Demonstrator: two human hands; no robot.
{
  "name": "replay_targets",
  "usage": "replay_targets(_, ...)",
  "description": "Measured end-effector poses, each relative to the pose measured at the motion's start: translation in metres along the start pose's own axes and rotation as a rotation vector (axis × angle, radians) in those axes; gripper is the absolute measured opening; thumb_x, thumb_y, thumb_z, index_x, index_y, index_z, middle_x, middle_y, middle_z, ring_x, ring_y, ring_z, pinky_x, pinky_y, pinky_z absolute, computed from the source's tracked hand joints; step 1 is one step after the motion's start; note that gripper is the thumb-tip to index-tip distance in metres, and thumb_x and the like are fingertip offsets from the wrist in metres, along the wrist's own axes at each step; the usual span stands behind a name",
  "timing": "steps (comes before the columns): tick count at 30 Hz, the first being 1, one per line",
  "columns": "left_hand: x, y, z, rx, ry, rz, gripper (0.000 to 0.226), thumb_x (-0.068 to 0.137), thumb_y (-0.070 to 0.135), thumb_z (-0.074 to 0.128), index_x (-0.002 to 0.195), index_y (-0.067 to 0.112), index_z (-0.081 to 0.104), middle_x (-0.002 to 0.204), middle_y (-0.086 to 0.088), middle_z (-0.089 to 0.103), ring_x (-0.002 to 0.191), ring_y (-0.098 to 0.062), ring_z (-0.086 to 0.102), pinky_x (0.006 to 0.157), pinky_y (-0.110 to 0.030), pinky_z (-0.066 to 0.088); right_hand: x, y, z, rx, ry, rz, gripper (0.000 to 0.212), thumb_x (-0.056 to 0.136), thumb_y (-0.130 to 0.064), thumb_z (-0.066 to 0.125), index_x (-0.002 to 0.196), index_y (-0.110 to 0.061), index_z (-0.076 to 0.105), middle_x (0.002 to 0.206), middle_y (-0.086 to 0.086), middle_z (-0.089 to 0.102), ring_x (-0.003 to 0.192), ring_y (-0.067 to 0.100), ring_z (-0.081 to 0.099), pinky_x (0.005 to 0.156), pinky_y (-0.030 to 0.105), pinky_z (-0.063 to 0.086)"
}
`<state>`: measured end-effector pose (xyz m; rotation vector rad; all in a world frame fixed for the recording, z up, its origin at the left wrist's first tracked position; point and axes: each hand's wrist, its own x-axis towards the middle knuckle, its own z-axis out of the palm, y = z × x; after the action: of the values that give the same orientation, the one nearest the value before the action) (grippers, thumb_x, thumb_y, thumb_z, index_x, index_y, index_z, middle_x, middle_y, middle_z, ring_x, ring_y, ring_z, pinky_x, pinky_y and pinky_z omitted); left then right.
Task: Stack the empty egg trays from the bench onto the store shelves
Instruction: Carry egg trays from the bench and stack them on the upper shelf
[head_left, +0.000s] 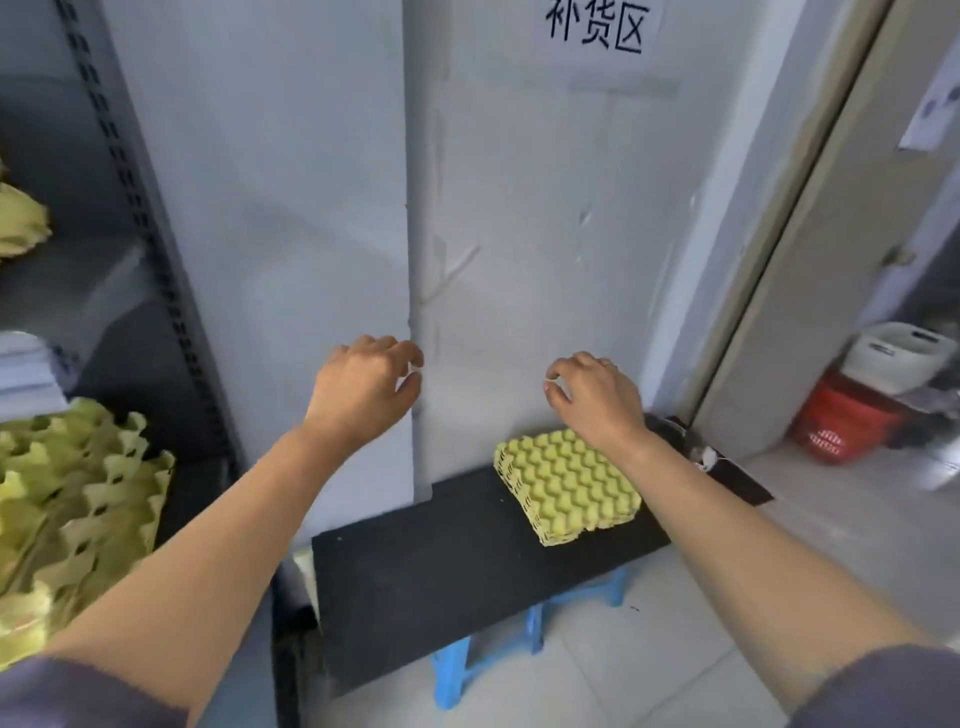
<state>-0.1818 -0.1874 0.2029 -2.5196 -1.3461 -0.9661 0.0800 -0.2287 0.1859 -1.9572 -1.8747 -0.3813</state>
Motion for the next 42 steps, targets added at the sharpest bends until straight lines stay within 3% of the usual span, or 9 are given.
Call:
replay_targets(6,0.037,0.026,0.107,-0.038,-0.220,-0.040,0.027,0.094,0.027,0.046,0.118,0.021,0.059,0.105,0.003,0.064,0.105,-0.022,0.054,0.089,-0.032,0.041,0.007,0.075,0.072,-0.025,-0.141,0.046,0.028,0.095,-0.030,0.047,0.112,-0.016,0.064,0.110,0.005,0.064,0.097,0.027,0.060,0.077,0.034,0.047)
replay_targets(13,0.082,0.022,0.234,-0.082,-0.396,-0.061,0.030,0.095,0.030,0.043,0.122,0.025,0.055,0.111,0.006,0.064,0.105,-0.019,0.055,0.086,-0.031,0.042,0.042,0.142,0.150,-0.044,-0.284,0.138,0.031,0.095,-0.032,0.048,0.121,-0.020,0.061,0.116,0.004,0.060,0.108,0.027,0.056,0.079,0.036,0.047)
replay_targets(20,0.109,0.040,0.342,-0.131,-0.605,-0.092,0.030,0.093,0.027,0.044,0.121,0.024,0.056,0.113,0.004,0.063,0.107,-0.021,0.054,0.086,-0.032,0.042,0.055,0.224,0.207,-0.046,-0.431,0.259,0.029,0.095,-0.034,0.045,0.118,-0.022,0.058,0.110,0.001,0.059,0.102,0.023,0.056,0.075,0.036,0.050)
replay_targets(26,0.114,0.062,0.409,-0.127,-0.679,-0.161,0.032,0.093,0.028,0.044,0.123,0.026,0.055,0.115,0.007,0.063,0.109,-0.018,0.056,0.086,-0.031,0.045,0.055,0.302,0.251,-0.011,-0.533,0.339,0.030,0.096,-0.033,0.044,0.121,-0.024,0.056,0.109,-0.001,0.058,0.097,0.020,0.057,0.072,0.034,0.052)
replay_targets(33,0.088,0.086,0.494,-0.139,-0.579,-0.321,0.027,0.091,0.021,0.051,0.114,0.016,0.063,0.104,0.000,0.067,0.094,-0.024,0.059,0.076,-0.033,0.045,0.049,0.370,0.323,0.027,-0.561,0.280,0.028,0.096,-0.030,0.045,0.120,-0.022,0.057,0.109,0.001,0.059,0.098,0.020,0.056,0.070,0.033,0.048)
replay_targets(38,0.051,0.087,0.565,-0.147,-0.645,-0.591,0.042,0.091,0.023,0.051,0.133,0.019,0.048,0.130,-0.002,0.049,0.113,-0.024,0.048,0.083,-0.034,0.044,0.038,0.400,0.394,0.046,-0.639,0.314,0.034,0.094,-0.029,0.048,0.125,-0.016,0.053,0.115,0.007,0.055,0.105,0.027,0.053,0.074,0.035,0.045)
replay_targets(42,0.026,0.089,0.623,-0.153,-0.648,-0.718,0.058,0.089,0.020,0.053,0.143,0.013,0.032,0.142,-0.008,0.034,0.121,-0.032,0.037,0.093,-0.037,0.041,0.037,0.416,0.462,0.055,-0.653,0.393,0.046,0.094,-0.024,0.049,0.137,-0.010,0.040,0.131,0.013,0.045,0.115,0.035,0.046,0.083,0.040,0.043)
